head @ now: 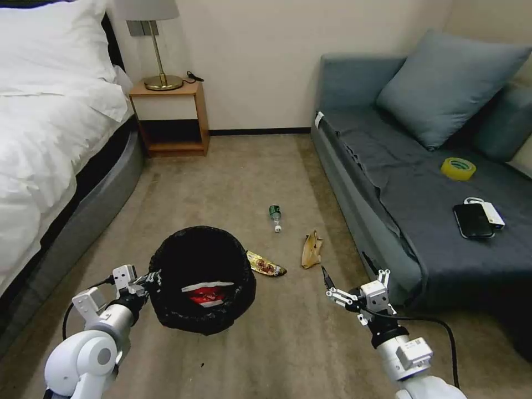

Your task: Pick up the trash bin, then pick up the garbage on the floor and place it into the trash bin.

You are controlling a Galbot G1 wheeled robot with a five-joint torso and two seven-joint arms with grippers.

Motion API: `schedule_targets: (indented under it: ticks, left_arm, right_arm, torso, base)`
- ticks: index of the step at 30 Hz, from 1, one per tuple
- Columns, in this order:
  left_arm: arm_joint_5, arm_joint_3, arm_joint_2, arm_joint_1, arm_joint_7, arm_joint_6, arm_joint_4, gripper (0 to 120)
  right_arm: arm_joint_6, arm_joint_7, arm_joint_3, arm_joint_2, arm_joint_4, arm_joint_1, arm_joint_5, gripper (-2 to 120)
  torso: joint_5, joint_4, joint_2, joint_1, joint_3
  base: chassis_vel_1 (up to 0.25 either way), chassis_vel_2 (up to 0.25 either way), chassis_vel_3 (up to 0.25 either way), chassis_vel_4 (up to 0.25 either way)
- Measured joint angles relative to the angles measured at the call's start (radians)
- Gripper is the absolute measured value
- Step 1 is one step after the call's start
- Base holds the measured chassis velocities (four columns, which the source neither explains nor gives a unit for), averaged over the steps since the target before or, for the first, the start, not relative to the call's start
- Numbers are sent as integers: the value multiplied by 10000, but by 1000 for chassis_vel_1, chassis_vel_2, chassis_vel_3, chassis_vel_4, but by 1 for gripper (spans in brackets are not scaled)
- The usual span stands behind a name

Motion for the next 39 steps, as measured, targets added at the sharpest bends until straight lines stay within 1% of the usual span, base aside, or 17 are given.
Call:
schedule_targets:
  ticks: [11, 22, 33, 39]
  left_arm:
    - [-80, -234, 110, -68, 2, -110, 67, 4]
    - [-171, -419, 317, -125, 22, -124, 164, 4]
    - [-179, -483, 310, -180, 48, -165, 261, 4]
    - [-165, -498, 238, -260, 42, -175, 287, 4]
  right_arm:
    - [-46, -184, 41, 50, -35, 69, 30, 100]
    - [-47, -354, -61, 153, -259, 219, 40, 100]
    - [-47, -389, -85, 144, -367, 261, -19, 100]
    - [-134, -422, -18, 19, -407, 365, 147, 100]
  torso:
    - [0, 1, 0, 0, 0]
    - [-1, 1, 0, 0, 0]
    - [0, 1, 0, 0, 0]
    - [0, 0, 0, 0, 0]
  base:
    - [0, 0, 0, 0]
    - [0, 0, 0, 0]
    - [0, 0, 0, 0]
    - [0, 0, 0, 0]
